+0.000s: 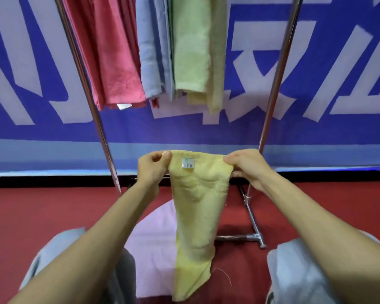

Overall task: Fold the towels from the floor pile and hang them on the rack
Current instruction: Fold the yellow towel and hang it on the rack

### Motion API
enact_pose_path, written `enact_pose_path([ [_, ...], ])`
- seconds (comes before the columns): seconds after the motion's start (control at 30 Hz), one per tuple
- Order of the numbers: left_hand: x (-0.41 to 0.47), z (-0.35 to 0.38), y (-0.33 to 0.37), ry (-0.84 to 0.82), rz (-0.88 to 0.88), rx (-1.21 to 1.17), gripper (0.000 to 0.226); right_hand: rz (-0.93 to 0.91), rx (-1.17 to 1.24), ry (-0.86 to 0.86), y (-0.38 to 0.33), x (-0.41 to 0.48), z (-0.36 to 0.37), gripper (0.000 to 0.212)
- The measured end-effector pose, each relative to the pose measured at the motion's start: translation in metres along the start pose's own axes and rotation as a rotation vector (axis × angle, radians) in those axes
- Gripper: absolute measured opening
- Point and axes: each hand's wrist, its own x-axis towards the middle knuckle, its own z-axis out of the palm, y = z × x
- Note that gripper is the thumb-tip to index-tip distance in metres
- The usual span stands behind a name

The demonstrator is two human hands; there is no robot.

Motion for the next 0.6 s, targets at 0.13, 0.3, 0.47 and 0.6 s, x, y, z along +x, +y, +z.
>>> enact_pose_path([
  [0.13, -0.015, 0.006, -0.006, -0.053, -0.248, -0.263, 0.014, 0.04, 0.17, -0.034, -0.001, -0.005, 0.001, 0.006],
  [0.3, -0.03, -0.002, 0.001, -0.114, -0.34, -0.393, 0.01, 0.095, 0.289, -0.082, 0.001, -0.021, 0.014, 0.01],
  [0.47, -0.054, 0.001, 0.009, -0.167, -0.254, -0.351, 0.008, 0.136, 0.302, -0.167, 0.006, -0.033, 0.037, 0.005],
  [0.6, -0.06, 0.007, 0.006, -0.135, -0.081, -0.18, 0.013, 0.124, 0.292, -0.18, 0.006, -0.036, 0.046, 0.007],
])
